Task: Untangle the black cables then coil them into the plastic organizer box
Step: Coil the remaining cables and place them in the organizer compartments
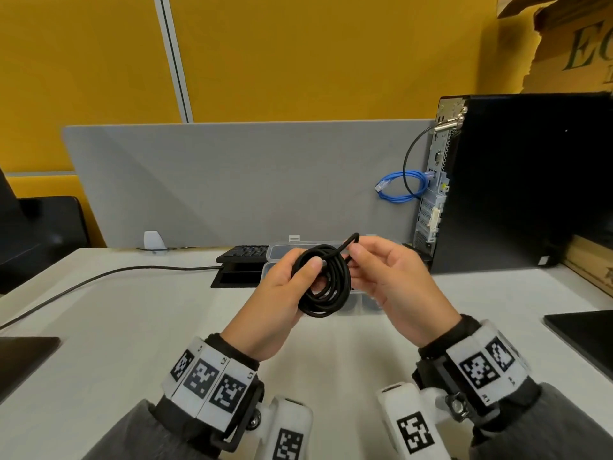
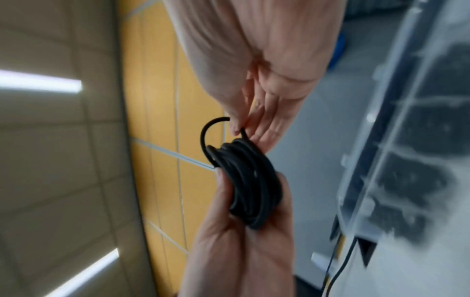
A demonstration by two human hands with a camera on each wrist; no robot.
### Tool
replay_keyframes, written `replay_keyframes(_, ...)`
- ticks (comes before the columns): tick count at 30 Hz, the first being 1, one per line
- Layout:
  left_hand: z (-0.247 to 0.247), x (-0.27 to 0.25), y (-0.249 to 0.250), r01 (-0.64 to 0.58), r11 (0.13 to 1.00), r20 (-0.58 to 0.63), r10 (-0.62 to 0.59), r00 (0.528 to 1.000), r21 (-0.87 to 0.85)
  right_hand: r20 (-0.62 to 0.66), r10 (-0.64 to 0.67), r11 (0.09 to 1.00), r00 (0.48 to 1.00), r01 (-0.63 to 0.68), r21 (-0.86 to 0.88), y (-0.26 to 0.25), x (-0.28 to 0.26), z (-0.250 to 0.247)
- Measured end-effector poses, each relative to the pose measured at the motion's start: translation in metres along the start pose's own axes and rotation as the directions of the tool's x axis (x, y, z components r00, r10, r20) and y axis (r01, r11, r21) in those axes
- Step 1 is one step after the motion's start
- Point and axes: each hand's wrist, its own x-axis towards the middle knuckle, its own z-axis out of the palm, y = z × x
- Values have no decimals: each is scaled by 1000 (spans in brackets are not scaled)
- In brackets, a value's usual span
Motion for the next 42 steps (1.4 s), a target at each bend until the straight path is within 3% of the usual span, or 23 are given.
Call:
replay_keyframes(3,1,0,-2,-5,1000,-16,5,1000,3,34,154,976,988,-157,151,5,2,1)
replay_keyframes(5,2,0,-2,-6,1000,-14,6,1000,11,31,186,969,982,-189,161,6,3,1)
replay_keyframes(10,1,0,-5,2,997,-99,6,995,79,-2,103,993,995,-103,61,3,2,0)
replay_keyframes(16,1,2,-8,-63,964,-202,118,972,260,54,-20,999,998,22,-37,6,-1,10)
replay_keyframes(21,1,2,-7,-94,962,-238,157,959,256,79,-21,1000,997,22,-16,5,1,3)
replay_keyframes(27,-2,4,-8,-62,993,-231,83,969,99,8,-23,1000,1000,23,0,16,4,2)
replay_keyframes(35,7,0,-7,29,990,-109,-44,993,-139,113,195,935,974,-220,279,17,4,5)
replay_keyframes(39,7,3,-6,13,993,-216,-38,976,-115,190,220,971,957,-233,48,10,0,8)
replay_keyframes(42,2,5,-9,-5,997,-331,-21,943,-78,98,86,956,992,-55,-288,9,-4,12)
